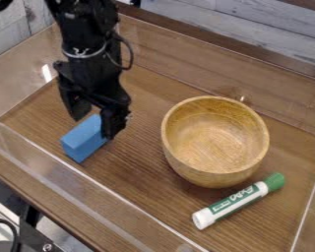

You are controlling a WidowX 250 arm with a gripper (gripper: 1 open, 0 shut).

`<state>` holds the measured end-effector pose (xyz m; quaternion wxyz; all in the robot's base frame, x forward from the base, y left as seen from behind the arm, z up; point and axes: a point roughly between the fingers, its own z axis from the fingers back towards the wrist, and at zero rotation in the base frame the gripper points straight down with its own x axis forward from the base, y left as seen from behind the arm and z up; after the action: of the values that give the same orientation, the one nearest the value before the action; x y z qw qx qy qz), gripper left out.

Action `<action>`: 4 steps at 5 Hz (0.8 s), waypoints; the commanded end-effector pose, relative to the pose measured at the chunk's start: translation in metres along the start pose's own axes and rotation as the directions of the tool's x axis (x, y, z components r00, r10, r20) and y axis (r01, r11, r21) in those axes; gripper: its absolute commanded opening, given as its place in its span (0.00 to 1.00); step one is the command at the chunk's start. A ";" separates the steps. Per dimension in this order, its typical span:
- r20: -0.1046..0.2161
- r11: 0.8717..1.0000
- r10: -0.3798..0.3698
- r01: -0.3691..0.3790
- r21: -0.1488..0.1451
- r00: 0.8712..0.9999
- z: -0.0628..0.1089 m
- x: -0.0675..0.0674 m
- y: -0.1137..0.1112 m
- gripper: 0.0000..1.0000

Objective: Remove the blue block from inside the brown bowl and put it on the table

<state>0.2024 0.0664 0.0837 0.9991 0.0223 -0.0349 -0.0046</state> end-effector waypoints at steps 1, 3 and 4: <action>0.072 1.000 0.013 -0.014 0.013 0.997 0.019 0.012 0.007 1.00; 0.101 1.000 0.027 -0.027 0.006 0.995 0.028 0.014 0.011 1.00; 0.110 0.999 0.031 -0.032 0.003 0.993 0.030 0.014 0.013 1.00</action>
<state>0.2042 0.0703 0.0973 0.9985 0.0114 -0.0537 0.0026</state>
